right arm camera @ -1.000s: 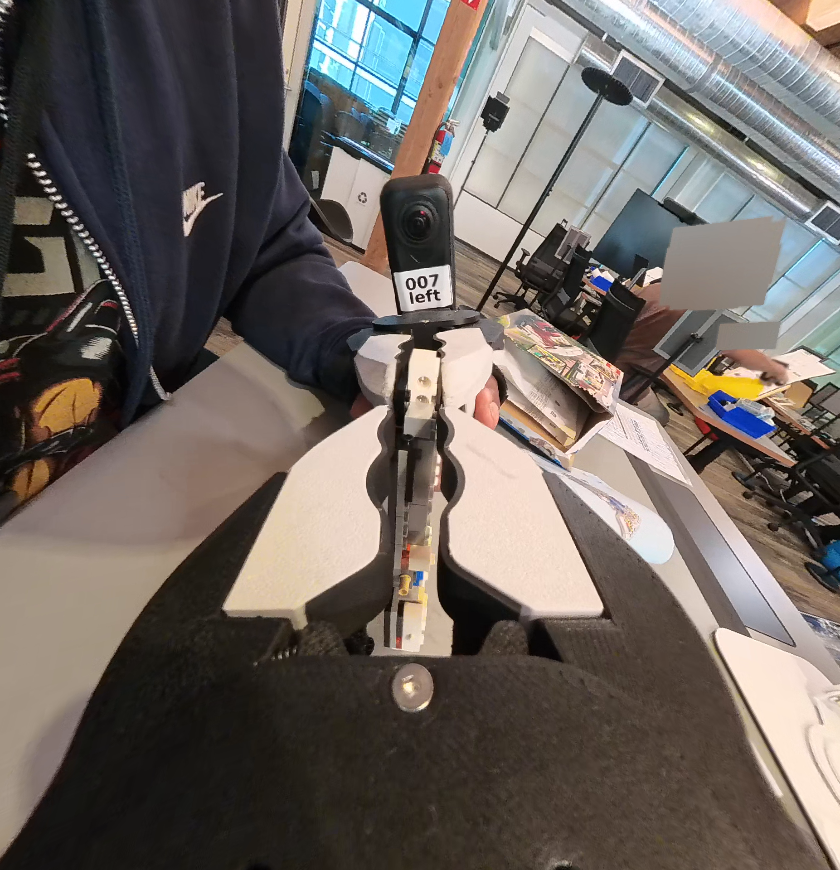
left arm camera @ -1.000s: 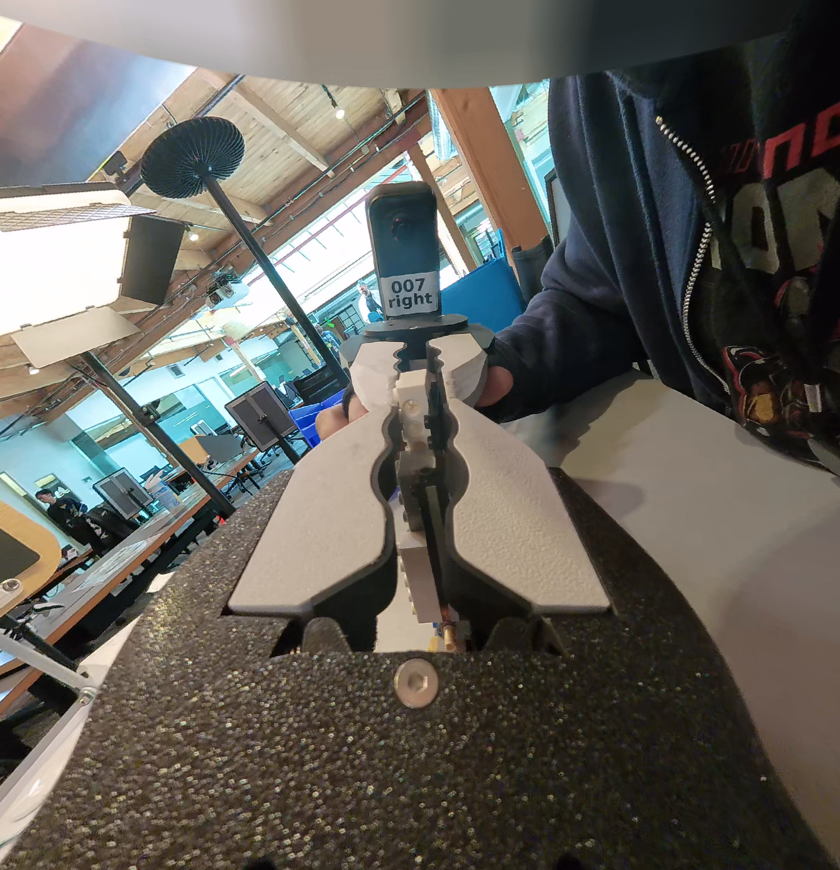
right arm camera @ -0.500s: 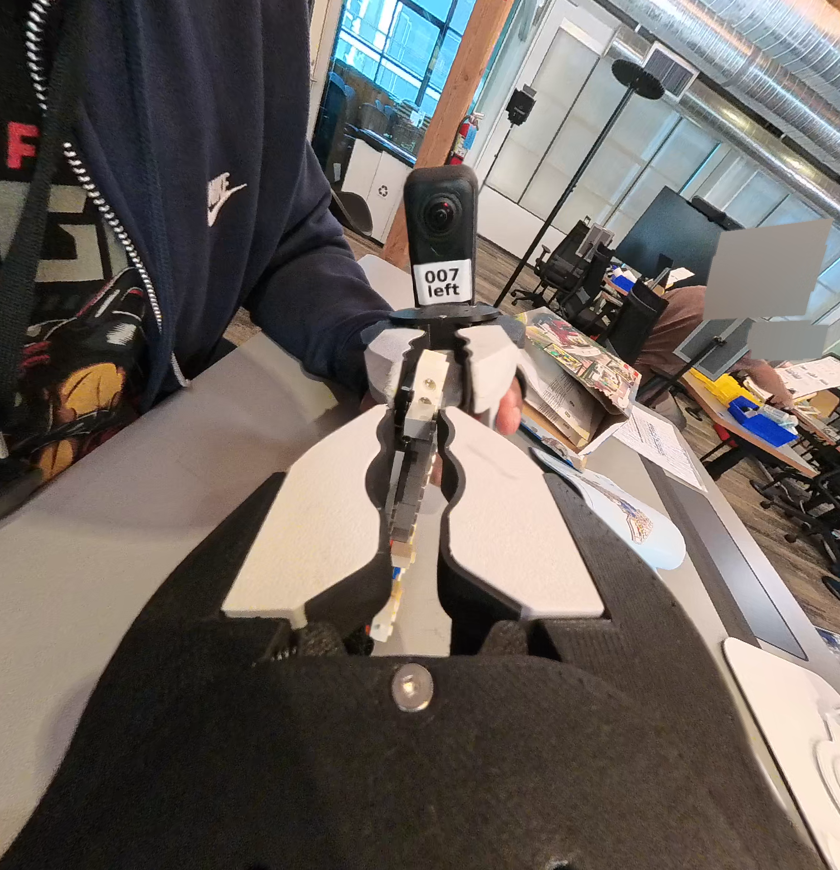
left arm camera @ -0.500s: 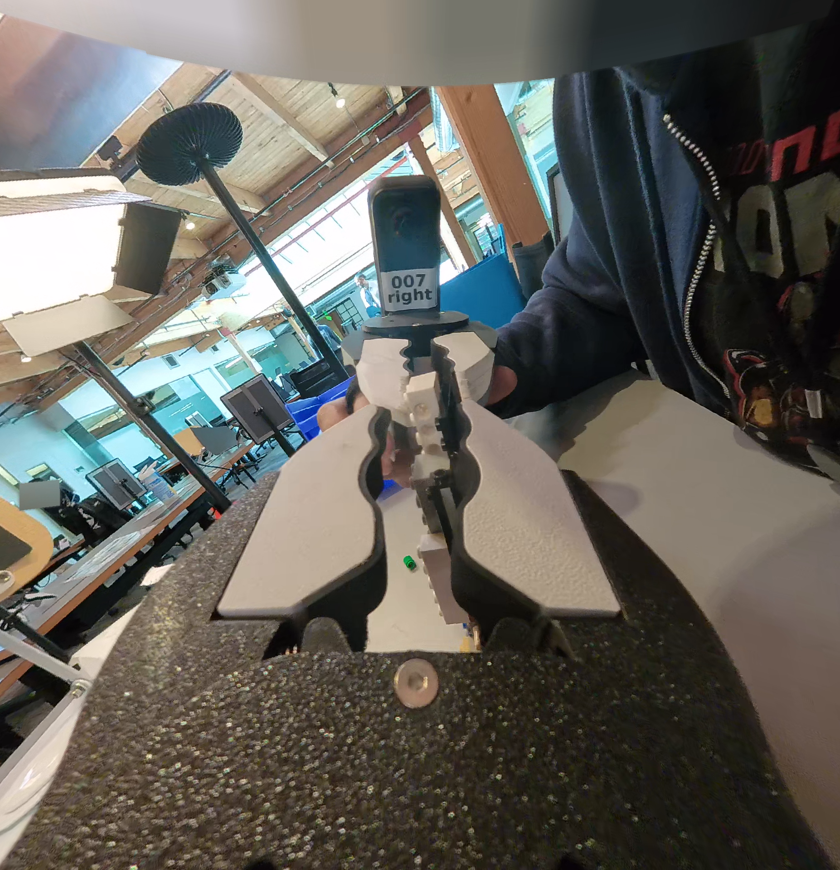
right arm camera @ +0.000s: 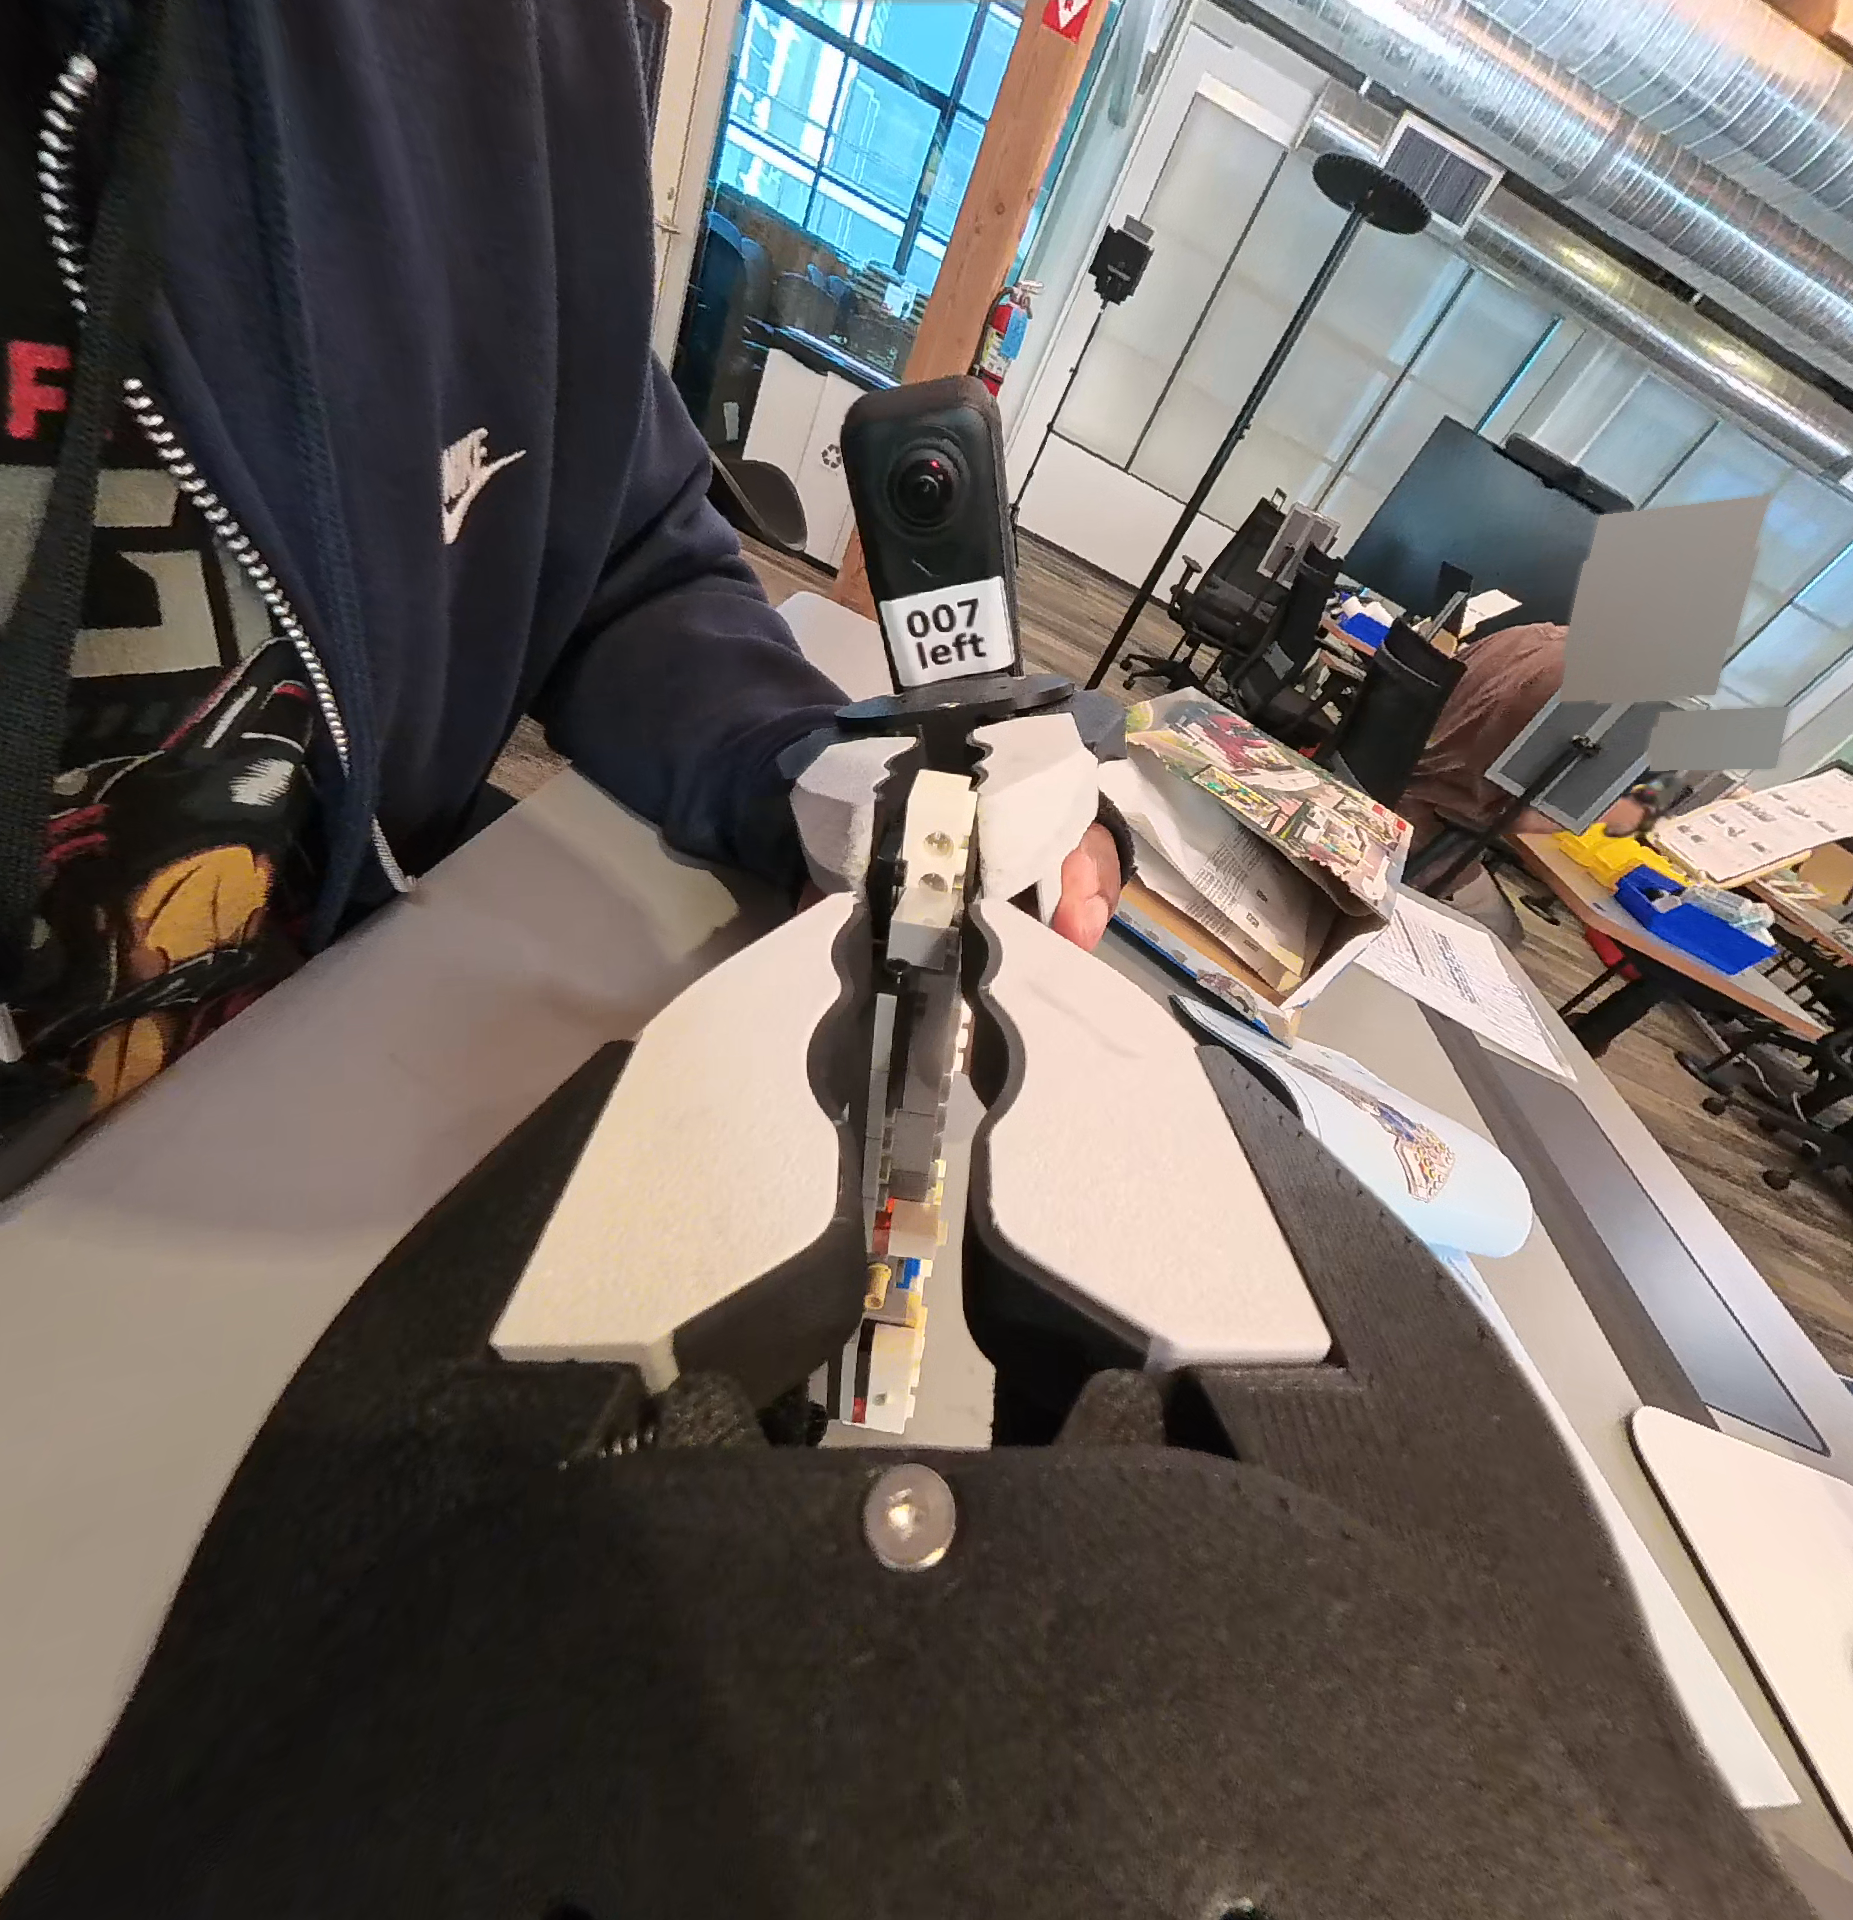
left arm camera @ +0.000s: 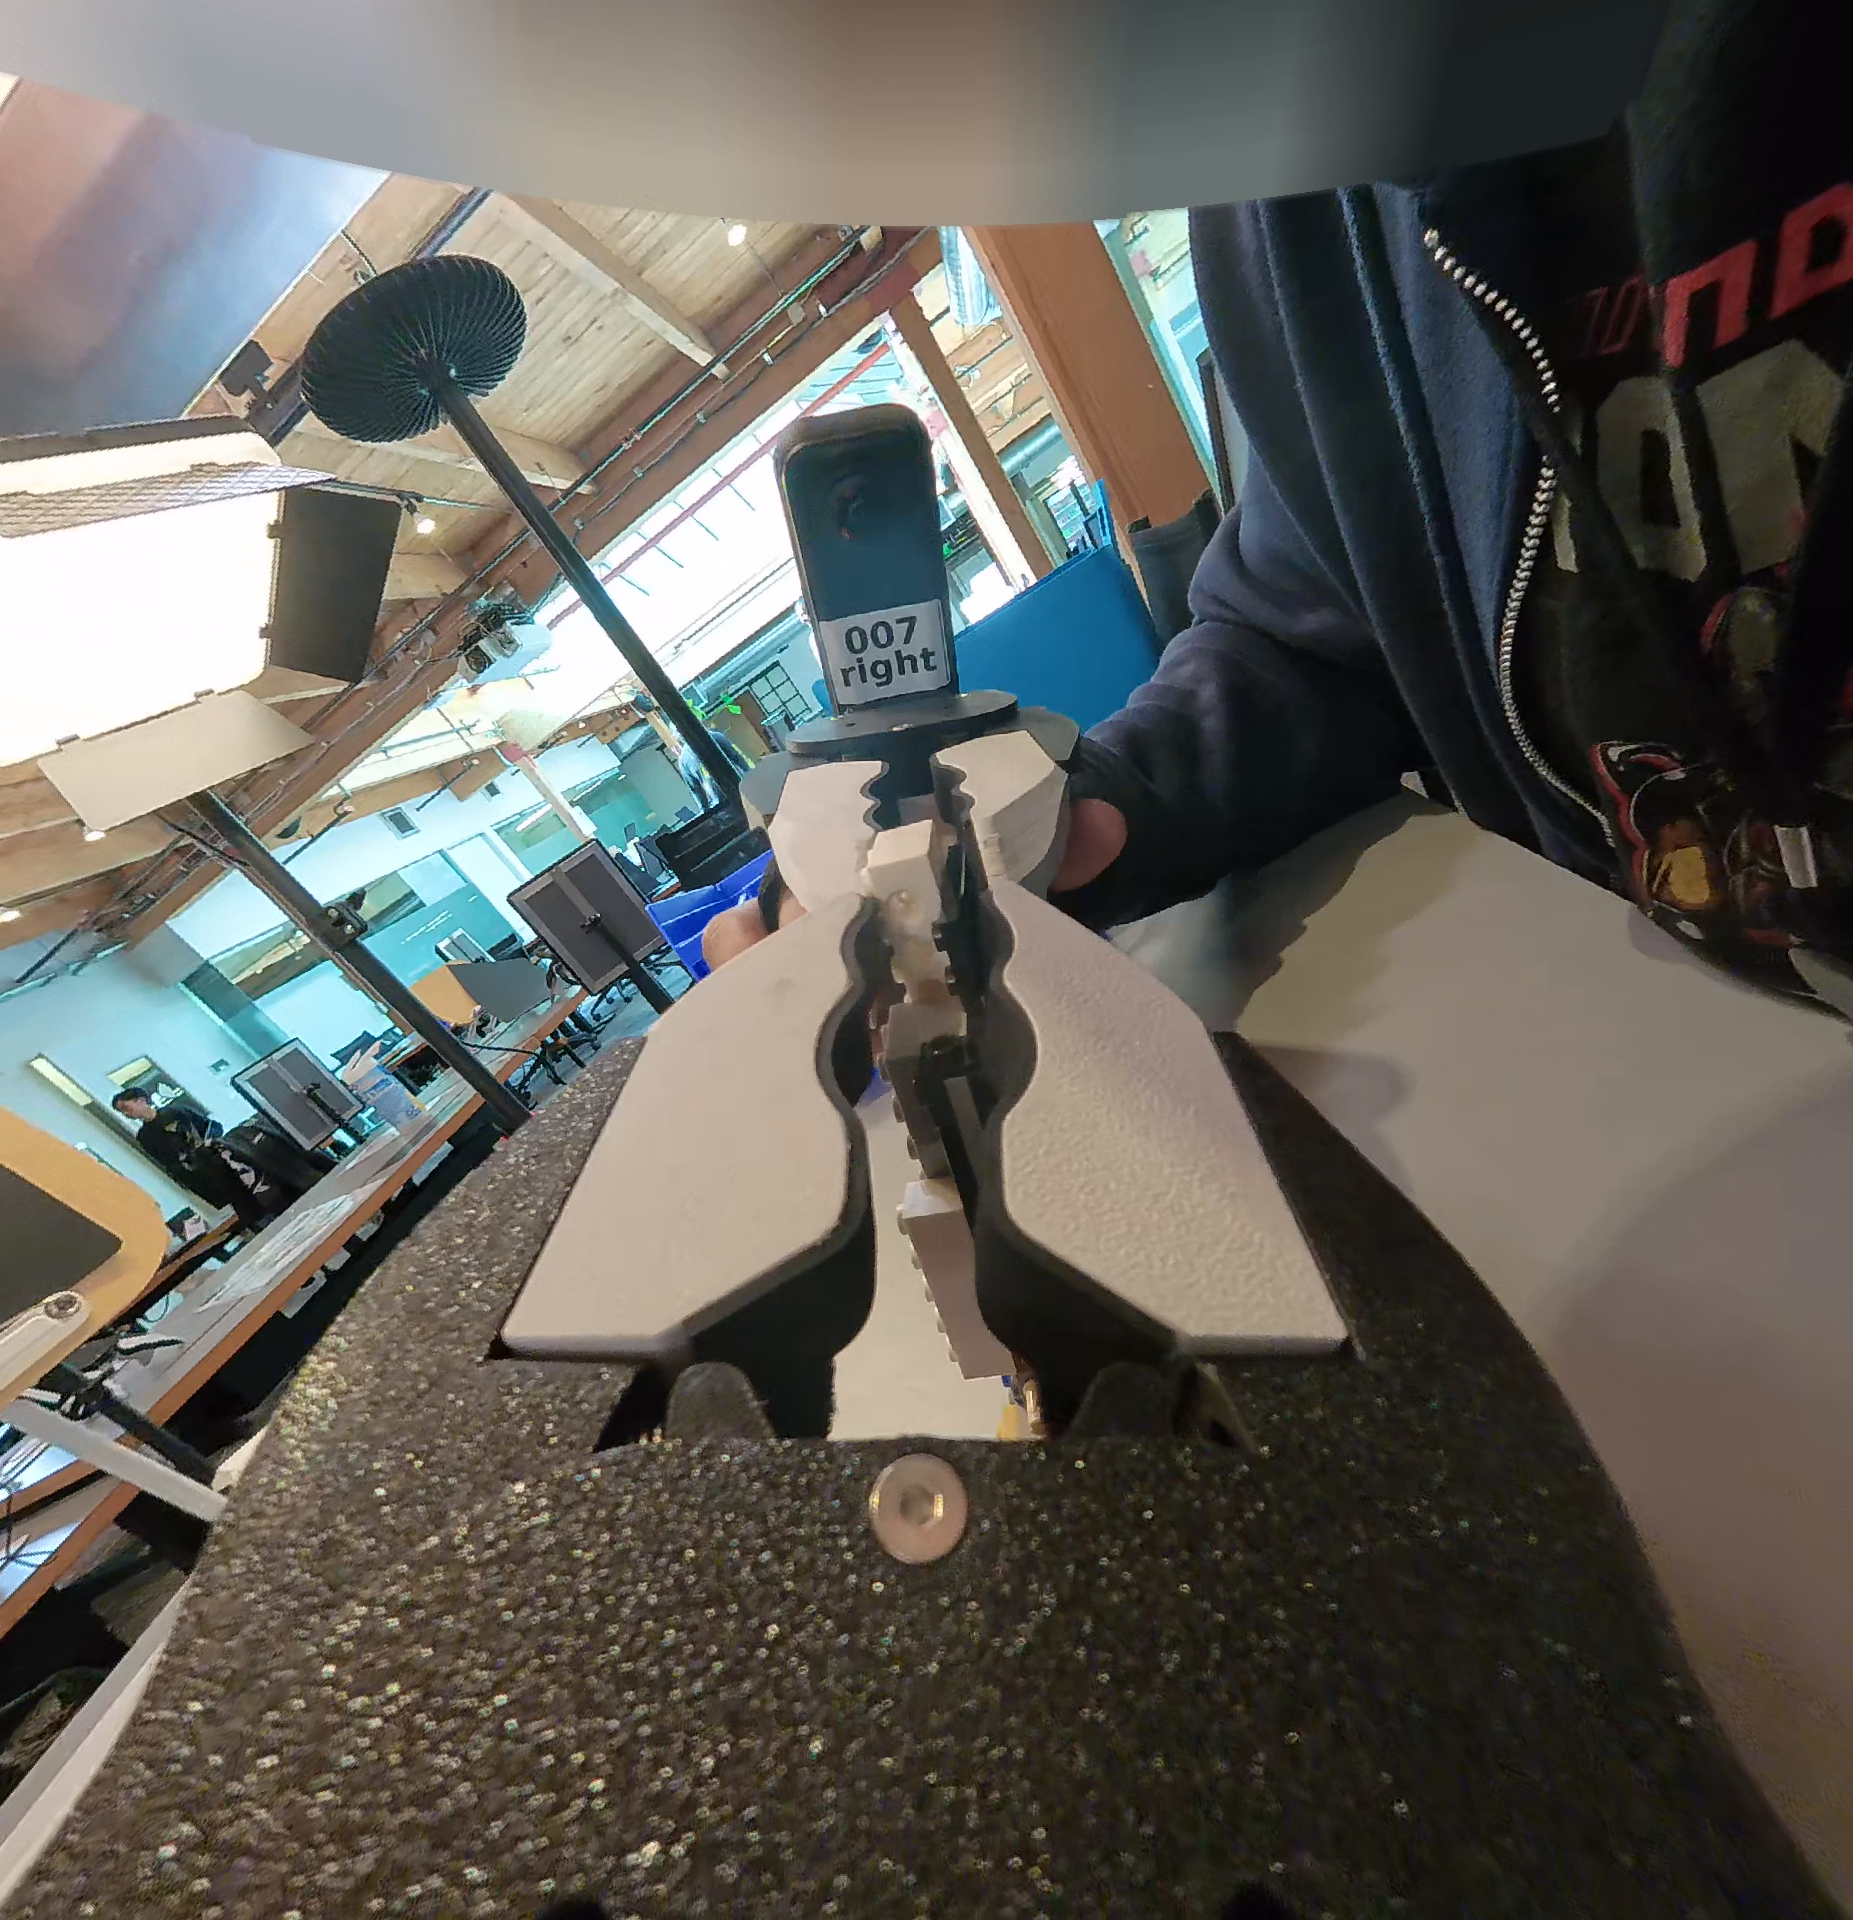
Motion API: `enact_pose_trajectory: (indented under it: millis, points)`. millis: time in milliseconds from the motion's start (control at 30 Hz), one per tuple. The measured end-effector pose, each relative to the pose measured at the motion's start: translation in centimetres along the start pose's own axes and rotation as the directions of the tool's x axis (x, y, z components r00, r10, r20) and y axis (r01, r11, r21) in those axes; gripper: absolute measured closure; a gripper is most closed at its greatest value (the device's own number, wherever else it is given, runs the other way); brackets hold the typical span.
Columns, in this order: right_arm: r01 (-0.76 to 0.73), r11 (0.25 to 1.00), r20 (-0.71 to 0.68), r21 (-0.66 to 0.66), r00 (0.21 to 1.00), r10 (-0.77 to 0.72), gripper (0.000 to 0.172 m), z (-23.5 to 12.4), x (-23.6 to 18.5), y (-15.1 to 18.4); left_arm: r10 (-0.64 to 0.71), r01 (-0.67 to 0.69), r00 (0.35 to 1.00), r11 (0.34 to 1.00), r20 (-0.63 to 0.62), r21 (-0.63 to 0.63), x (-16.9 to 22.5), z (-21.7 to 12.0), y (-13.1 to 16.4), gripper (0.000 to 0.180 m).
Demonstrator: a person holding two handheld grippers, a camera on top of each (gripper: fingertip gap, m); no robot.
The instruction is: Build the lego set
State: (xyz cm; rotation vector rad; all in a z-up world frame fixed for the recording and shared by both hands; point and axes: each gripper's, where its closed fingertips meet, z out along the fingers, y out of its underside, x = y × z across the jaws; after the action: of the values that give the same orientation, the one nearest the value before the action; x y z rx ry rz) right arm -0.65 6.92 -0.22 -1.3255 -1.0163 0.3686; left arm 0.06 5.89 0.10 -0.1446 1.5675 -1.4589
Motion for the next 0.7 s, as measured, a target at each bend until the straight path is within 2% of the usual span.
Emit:
enact_pose_trajectory:
  millis: [700]
  points:
    - [0.114,0.993,-0.005,-0.006,0.993,-0.114,0.155,0.05,-0.45,0.08,0.005,-0.005,0.999,1.0,-0.034,0.008,0.5,0.02,-0.03,0.164]
